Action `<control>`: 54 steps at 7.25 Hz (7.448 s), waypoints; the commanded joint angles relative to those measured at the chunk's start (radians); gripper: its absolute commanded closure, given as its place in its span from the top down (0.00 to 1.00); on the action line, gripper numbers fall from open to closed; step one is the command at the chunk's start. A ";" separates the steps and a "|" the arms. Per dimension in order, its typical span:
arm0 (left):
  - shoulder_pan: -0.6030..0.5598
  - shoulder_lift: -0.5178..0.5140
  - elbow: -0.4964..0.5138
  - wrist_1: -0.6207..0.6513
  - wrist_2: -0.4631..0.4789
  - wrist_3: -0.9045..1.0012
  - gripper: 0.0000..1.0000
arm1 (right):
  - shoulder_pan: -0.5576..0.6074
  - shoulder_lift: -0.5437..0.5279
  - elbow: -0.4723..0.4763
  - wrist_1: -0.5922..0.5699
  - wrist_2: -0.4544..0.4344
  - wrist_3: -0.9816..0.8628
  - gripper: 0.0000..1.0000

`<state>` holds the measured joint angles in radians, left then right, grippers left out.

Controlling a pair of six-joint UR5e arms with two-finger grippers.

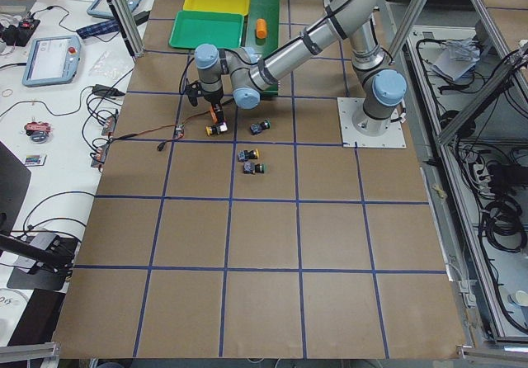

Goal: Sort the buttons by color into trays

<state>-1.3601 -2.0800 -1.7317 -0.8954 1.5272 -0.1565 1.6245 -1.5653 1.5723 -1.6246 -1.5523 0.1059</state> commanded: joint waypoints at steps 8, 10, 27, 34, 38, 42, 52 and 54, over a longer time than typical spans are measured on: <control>-0.149 0.337 -0.215 -0.142 -0.022 0.150 0.00 | 0.000 -0.001 0.000 0.002 0.000 0.000 1.00; -0.180 0.363 -0.238 -0.145 -0.022 0.150 0.00 | 0.000 -0.002 0.000 0.002 0.000 0.000 1.00; 0.059 0.321 -0.109 -0.122 0.007 0.242 1.00 | 0.003 -0.002 0.000 0.002 -0.006 -0.003 1.00; 0.082 -0.006 -0.028 0.056 0.025 0.223 1.00 | 0.003 -0.002 0.000 0.002 -0.009 -0.003 1.00; 0.078 0.015 -0.062 0.041 0.019 0.235 0.00 | 0.003 -0.001 0.000 0.002 -0.009 -0.003 1.00; 0.056 0.198 -0.058 -0.174 0.011 0.239 0.00 | 0.000 -0.002 -0.008 0.003 -0.009 -0.005 1.00; -0.183 0.414 -0.325 -0.186 -0.035 0.241 0.37 | -0.008 -0.002 -0.002 0.003 -0.003 -0.005 1.00; -0.183 0.393 -0.324 -0.159 -0.039 0.221 0.40 | -0.008 -0.001 -0.002 0.003 -0.002 -0.005 1.00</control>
<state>-1.5438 -1.6747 -2.0568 -1.0712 1.4905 0.0779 1.6168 -1.5672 1.5708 -1.6214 -1.5549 0.1012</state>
